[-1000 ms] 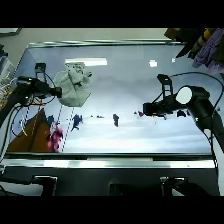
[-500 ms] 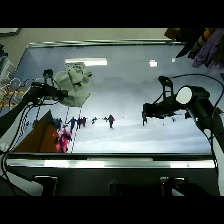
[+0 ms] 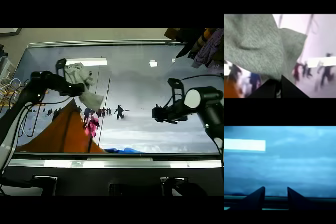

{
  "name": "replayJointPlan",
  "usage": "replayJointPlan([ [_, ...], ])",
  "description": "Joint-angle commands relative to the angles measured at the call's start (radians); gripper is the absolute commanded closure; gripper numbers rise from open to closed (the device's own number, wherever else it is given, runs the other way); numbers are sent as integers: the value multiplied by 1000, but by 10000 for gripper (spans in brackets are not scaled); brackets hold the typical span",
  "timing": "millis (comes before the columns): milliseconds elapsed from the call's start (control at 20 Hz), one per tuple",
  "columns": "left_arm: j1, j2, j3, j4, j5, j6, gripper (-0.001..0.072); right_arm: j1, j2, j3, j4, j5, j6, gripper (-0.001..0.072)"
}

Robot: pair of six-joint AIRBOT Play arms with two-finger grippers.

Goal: Fold the clothes and pants, and hang the long-sleeved shirts on hangers.

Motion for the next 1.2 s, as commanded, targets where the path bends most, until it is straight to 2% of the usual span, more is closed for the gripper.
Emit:
replayJointPlan([
  [0, -234, 18, 4, -100, 23, -119, 693, 1, 130, 1, -211, 130, -19, 367],
  [50, -315, 2, 4, -100, -9, -166, 693, 1, 171, 1, -244, 151, -20, 347],
  [250, -552, -106, 4, -100, -160, -367, 693, 1, 326, 1, -313, 172, -29, 346],
  [350, -608, -160, 5, -100, -196, -421, 693, 1, 370, 1, -314, 174, -74, 368],
  [450, -623, -182, 5, -100, -193, -430, 686, 1, 394, 1, -311, 187, -114, 373],
  [500, -618, -175, 5, -100, -190, -430, 621, 1, 399, 1, -304, 198, -112, 373],
  [600, -583, -132, 8, -99, -164, -423, 296, 1, 397, 1, -264, 190, 2, 369],
  [650, -555, -100, 13, -99, -139, -398, 186, 1, 394, 1, -227, 161, 85, 344],
  [700, -518, -56, 14, -95, -104, -360, 158, 1, 390, 1, -180, 119, 154, 254],
  [750, -478, -7, 14, -85, -61, -323, 158, 1, 380, 1, -135, 68, 223, 222],
  [850, -381, 107, 14, -17, 49, -273, 159, -37, 330, 34, -41, -10, 314, 223],
  [900, -326, 169, 14, 34, 109, -260, 159, -92, 285, 74, 44, -35, 315, 223],
  [950, -275, 224, 14, 81, 159, -248, 160, -176, 225, 129, 170, -54, 278, 224],
  [1000, -223, 277, 14, 122, 202, -241, 160, -268, 162, 177, 307, -61, 195, 224],
  [1100, -117, 375, 14, 202, 269, -241, 162, -431, 34, 211, 560, -32, -35, 224],
  [1150, -73, 410, 14, 232, 292, -241, 162, -477, -29, 207, 619, 8, -150, 224],
])
